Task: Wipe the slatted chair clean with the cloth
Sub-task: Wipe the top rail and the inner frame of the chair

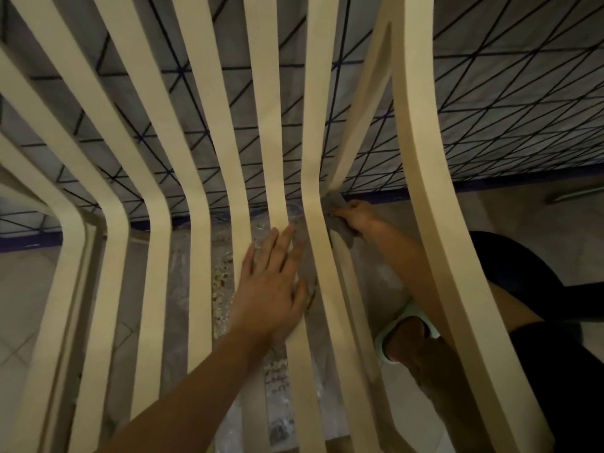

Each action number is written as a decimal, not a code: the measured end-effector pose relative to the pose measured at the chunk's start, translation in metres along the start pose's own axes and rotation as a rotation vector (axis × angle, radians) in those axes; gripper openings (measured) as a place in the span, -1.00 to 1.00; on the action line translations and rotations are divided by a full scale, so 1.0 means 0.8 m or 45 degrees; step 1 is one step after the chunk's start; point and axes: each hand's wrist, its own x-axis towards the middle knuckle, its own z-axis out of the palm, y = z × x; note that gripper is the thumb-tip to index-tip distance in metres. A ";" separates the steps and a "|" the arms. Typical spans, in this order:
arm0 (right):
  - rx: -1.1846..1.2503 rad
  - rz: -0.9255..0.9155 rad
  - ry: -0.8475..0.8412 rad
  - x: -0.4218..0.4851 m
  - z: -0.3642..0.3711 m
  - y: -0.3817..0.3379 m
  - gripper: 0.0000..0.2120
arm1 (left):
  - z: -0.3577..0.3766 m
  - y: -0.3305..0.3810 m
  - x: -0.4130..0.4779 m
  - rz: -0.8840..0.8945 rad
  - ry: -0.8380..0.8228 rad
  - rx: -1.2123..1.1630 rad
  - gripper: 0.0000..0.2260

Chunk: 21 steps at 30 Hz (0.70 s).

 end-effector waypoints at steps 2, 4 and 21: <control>0.000 0.025 0.010 0.010 0.011 -0.008 -0.85 | -0.002 -0.002 -0.003 -0.014 -0.018 0.011 -0.43; -0.046 0.008 0.005 0.020 0.021 -0.013 -0.81 | -0.003 -0.002 -0.002 -0.020 -0.030 0.010 -0.43; 0.750 0.321 -0.425 -0.017 0.031 0.055 -0.79 | -0.008 -0.002 -0.001 -0.025 -0.011 -0.021 -0.44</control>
